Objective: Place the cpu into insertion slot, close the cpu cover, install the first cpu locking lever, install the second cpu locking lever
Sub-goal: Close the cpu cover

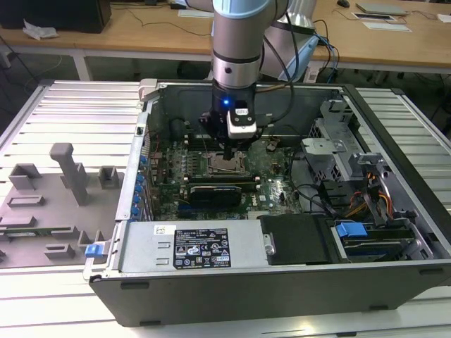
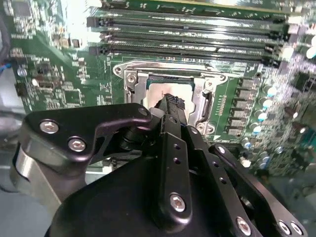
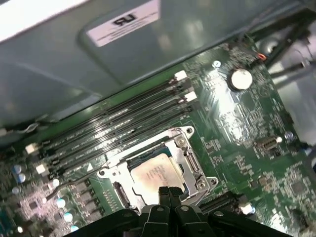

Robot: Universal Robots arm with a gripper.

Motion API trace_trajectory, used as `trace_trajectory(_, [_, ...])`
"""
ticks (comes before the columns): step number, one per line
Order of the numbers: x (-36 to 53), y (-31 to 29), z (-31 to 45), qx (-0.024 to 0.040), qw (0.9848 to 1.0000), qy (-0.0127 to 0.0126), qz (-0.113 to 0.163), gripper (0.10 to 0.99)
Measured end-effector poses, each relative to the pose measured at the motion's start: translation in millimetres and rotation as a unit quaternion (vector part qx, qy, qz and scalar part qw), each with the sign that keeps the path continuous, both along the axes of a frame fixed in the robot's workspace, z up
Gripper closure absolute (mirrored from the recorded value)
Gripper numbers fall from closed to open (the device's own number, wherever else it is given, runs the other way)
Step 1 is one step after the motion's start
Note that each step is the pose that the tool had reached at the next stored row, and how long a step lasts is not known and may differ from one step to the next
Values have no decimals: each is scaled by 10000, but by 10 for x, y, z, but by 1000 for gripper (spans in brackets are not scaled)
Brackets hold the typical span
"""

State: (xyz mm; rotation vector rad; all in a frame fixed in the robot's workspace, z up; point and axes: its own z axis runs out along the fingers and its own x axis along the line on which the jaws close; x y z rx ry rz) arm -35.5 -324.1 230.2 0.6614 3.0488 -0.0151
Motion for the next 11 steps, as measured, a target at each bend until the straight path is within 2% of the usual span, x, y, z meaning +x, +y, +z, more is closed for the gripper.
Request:
trace_trajectory(3, [0, 0, -2, 0, 9995, 0, 302, 980])
trace_trajectory(6, [0, 0, -3, 0, 9983, 0, 580, 980])
trace_trajectory(10, [0, 0, -4, 0, 9951, 0, 992, 980])
trace_trajectory(11, [0, 0, -4, 0, 9937, 0, 1120, 980])
